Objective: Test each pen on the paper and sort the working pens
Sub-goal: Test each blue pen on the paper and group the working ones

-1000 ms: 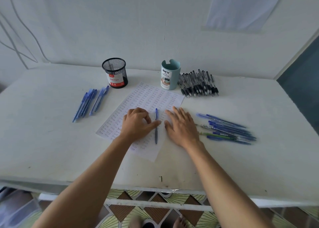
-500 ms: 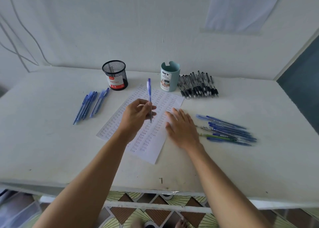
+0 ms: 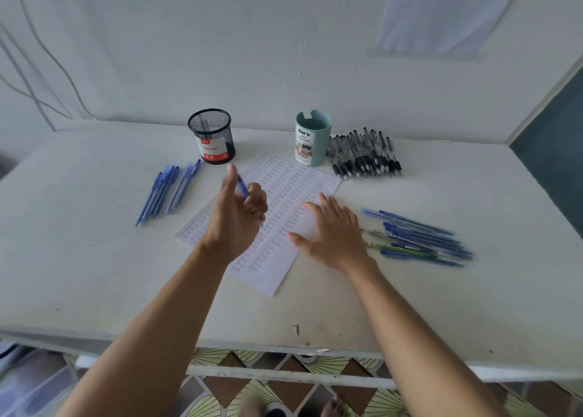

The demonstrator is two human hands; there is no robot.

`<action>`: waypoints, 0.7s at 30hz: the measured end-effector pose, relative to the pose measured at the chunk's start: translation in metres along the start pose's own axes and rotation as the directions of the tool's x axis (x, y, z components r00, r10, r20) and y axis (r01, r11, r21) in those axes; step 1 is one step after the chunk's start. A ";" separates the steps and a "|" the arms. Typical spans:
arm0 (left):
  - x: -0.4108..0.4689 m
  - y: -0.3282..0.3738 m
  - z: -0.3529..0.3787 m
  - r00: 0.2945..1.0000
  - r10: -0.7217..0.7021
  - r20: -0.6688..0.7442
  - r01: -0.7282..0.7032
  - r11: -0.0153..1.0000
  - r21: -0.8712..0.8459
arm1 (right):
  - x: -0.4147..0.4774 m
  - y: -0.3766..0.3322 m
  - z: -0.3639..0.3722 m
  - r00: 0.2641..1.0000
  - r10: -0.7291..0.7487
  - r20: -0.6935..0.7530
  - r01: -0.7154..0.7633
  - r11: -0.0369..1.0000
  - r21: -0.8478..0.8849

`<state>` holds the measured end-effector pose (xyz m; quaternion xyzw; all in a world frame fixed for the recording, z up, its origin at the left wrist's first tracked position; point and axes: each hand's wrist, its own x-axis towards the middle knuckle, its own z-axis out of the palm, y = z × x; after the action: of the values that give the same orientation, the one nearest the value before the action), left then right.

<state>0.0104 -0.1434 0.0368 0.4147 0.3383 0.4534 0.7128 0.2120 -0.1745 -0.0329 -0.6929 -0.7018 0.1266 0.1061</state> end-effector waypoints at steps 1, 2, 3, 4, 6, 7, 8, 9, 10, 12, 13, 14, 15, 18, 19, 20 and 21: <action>0.000 0.000 -0.002 0.998 0.035 -0.052 -0.034 0.999 0.025 | 0.000 0.000 0.000 1.000 0.001 0.005 -0.001 1.000 -0.011; -0.001 0.000 -0.004 0.992 0.076 -0.101 -0.073 0.997 0.033 | 0.001 -0.001 0.001 1.000 0.002 0.009 -0.002 1.000 -0.020; -0.002 0.000 -0.007 0.985 0.100 -0.143 -0.099 0.995 0.012 | 0.001 -0.001 0.001 1.000 0.004 0.010 -0.004 1.000 -0.026; -0.002 -0.001 -0.010 0.982 0.099 -0.162 -0.107 0.993 -0.039 | 0.001 -0.001 0.001 1.000 0.009 0.010 -0.008 1.000 -0.027; -0.004 -0.002 -0.015 0.985 0.081 -0.152 -0.099 0.988 -0.118 | 0.000 -0.003 0.001 1.000 0.017 0.006 -0.017 1.000 -0.023; -0.004 -0.005 -0.017 0.985 0.095 -0.145 -0.109 0.989 -0.095 | 0.000 -0.003 0.000 1.000 0.021 0.006 -0.021 1.000 -0.023; -0.005 -0.008 -0.019 0.979 0.129 -0.156 -0.134 0.991 -0.022 | 0.000 -0.003 0.000 1.000 0.027 0.010 -0.026 0.999 -0.026; -0.005 -0.013 -0.022 0.972 0.166 -0.169 -0.156 0.985 0.070 | 0.000 -0.003 0.000 0.999 0.031 0.015 -0.030 0.999 -0.033; -0.006 -0.018 -0.026 0.966 0.186 -0.179 -0.162 0.977 0.140 | 0.001 -0.003 0.000 0.999 0.031 0.019 -0.031 0.999 -0.042; -0.013 -0.025 -0.035 0.977 0.149 -0.152 -0.112 0.968 0.226 | 0.001 -0.004 -0.001 0.999 0.030 0.022 -0.028 0.998 -0.056; -0.016 -0.027 -0.041 0.983 0.128 -0.130 -0.090 0.960 0.267 | 0.002 -0.004 -0.001 0.999 0.029 0.023 -0.028 0.998 -0.061; -0.020 -0.029 -0.045 0.986 0.113 -0.120 -0.071 0.947 0.313 | 0.002 -0.004 -0.001 0.999 0.029 0.024 -0.027 0.997 -0.067; -0.024 -0.031 -0.047 0.987 0.110 -0.120 -0.058 0.925 0.376 | 0.002 -0.004 -0.001 0.999 0.028 0.022 -0.026 0.997 -0.071; -0.030 -0.034 -0.049 0.977 0.160 -0.140 -0.059 0.837 0.544 | 0.003 -0.003 0.001 1.000 0.023 0.002 -0.023 0.997 -0.072; -0.030 -0.035 -0.048 0.974 0.170 -0.149 -0.058 0.825 0.563 | 0.003 -0.003 0.002 1.000 0.023 -0.001 -0.023 0.997 -0.070; -0.032 -0.034 -0.045 0.972 0.166 -0.165 -0.040 0.813 0.581 | 0.003 -0.003 0.002 1.000 0.025 0.000 -0.025 0.997 -0.068; -0.032 -0.033 -0.043 0.972 0.157 -0.177 -0.019 0.799 0.601 | 0.002 -0.003 0.001 1.000 0.025 0.002 -0.025 0.997 -0.068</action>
<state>-0.0264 -0.1691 -0.0077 0.5803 0.5197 0.3996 0.4832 0.2087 -0.1723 -0.0335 -0.7048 -0.6970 0.1053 0.0799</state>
